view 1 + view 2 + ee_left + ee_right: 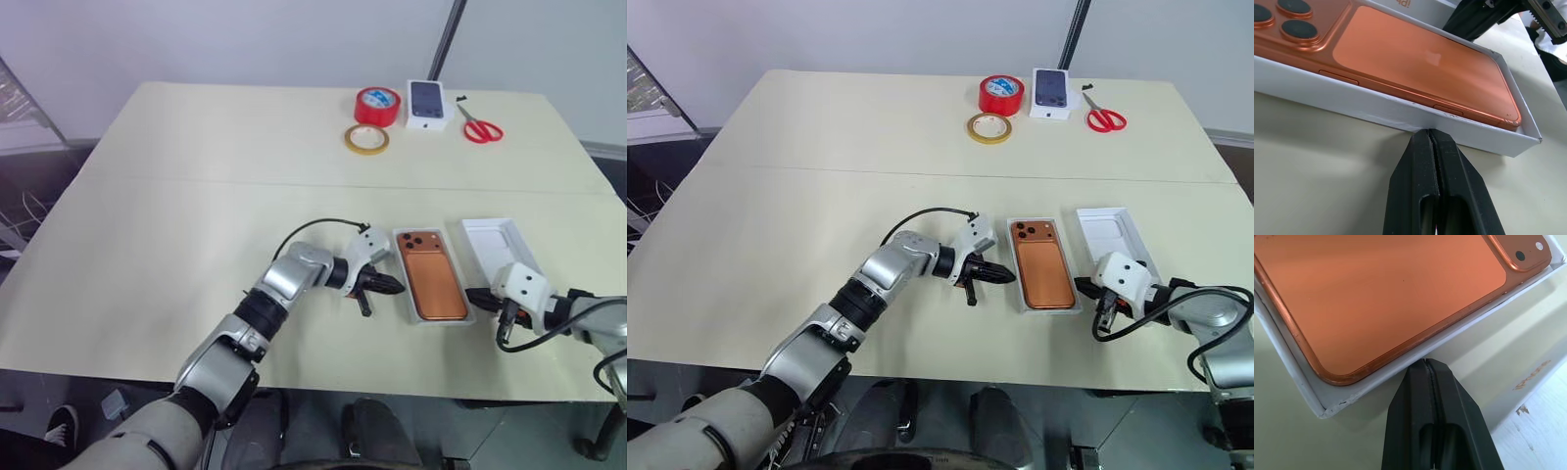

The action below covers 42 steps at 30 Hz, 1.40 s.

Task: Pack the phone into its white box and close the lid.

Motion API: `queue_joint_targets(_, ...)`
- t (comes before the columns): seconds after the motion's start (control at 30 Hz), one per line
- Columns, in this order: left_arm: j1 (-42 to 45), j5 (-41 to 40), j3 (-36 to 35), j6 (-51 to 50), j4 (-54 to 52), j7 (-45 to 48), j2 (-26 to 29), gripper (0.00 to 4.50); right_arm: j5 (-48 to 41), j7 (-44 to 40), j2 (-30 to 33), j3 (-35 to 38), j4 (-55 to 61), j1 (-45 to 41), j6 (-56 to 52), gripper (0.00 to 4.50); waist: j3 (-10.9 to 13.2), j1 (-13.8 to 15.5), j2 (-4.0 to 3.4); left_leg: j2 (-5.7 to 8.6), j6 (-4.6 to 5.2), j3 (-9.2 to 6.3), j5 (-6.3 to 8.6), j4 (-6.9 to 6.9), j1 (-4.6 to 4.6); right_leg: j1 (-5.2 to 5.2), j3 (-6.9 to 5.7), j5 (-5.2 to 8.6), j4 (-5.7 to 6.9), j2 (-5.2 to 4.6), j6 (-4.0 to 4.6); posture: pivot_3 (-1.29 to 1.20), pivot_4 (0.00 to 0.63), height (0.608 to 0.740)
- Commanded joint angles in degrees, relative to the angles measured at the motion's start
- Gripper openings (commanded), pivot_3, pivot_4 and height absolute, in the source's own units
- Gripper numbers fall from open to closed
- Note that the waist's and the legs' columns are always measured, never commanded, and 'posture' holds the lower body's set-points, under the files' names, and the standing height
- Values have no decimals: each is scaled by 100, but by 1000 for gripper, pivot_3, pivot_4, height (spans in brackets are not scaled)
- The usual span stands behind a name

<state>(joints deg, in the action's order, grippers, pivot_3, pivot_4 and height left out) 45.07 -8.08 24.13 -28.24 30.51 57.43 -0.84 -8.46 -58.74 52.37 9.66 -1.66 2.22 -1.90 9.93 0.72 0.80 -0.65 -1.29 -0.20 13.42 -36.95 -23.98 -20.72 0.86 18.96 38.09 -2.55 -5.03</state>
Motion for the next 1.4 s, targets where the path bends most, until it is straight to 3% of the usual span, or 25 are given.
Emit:
queue_joint_targets(0.03,-34,17,142,200,-347,125,-158,57,-67,-49,-23,-63,209,-65,77,1,0,-3,0,0,0,0,0,0,0,0,0,0,0,0,0,0,150,740)
queue_joint_targets(0.4,-529,24,-515,546,-544,-289,482,57,-442,-467,426,384,298,-63,-246,1,0,-15,-5,-6,0,-1,0,-1,5,2,1,0,2,-3,0,0,150,740)
queue_joint_targets(0.5,-816,-521,-959,-121,-1343,-29,938,948,-1675,-761,498,912,584,-373,-1586,907,9,-69,-23,-8,0,2,0,-1,4,0,5,0,5,-4,0,0,150,740)
queue_joint_targets(0.7,-1276,-852,-1573,195,-2352,138,1862,4081,-964,426,-2,494,547,-903,-1665,4137,9,-104,-25,-15,-1,-3,0,-1,6,3,0,-1,5,-2,1,0,150,740)
queue_joint_targets(0.73,-1320,-897,-1646,205,-2434,169,1972,4395,-830,649,-119,422,546,-940,-1636,4412,9,-103,-25,-12,-1,-3,0,-2,6,4,0,0,5,-6,1,0,150,740)
queue_joint_targets(0.83,-1658,-1224,-1964,661,-2965,558,2336,4395,-650,1482,-535,361,686,-995,-2261,4412,8,-100,-27,-7,-1,0,0,-2,0,-2,1,0,4,-12,1,0,150,740)
queue_joint_targets(1.0,-2141,-1371,-2150,1186,-3141,957,2823,4395,-629,1938,-645,412,1198,-663,-2935,4412,6,-82,-37,-10,-2,1,-1,-4,-11,-14,1,-1,7,-14,2,0,150,740)
queue_joint_targets(1.13,-2476,-1210,-2227,2152,-3083,1111,3009,4395,-1079,2339,-1064,809,1888,-394,-3549,4412,6,-40,-37,-10,0,3,1,-3,-11,-14,2,-1,4,-14,2,0,150,740)
queue_joint_targets(1.3,-2691,-1255,-2232,2398,-3074,1102,3112,4395,-2056,2940,-1685,1600,2361,-660,-4806,4412,6,-27,-38,-12,1,4,1,-3,-12,-15,2,-2,7,-16,4,0,150,740)
queue_joint_targets(1.4,-2761,-1298,-2201,2428,-3146,1079,3118,4395,-2158,2977,-1595,1711,2420,-628,-5014,4412,6,-12,-38,-12,4,4,3,-1,-15,-19,1,-2,6,-16,4,0,150,740)
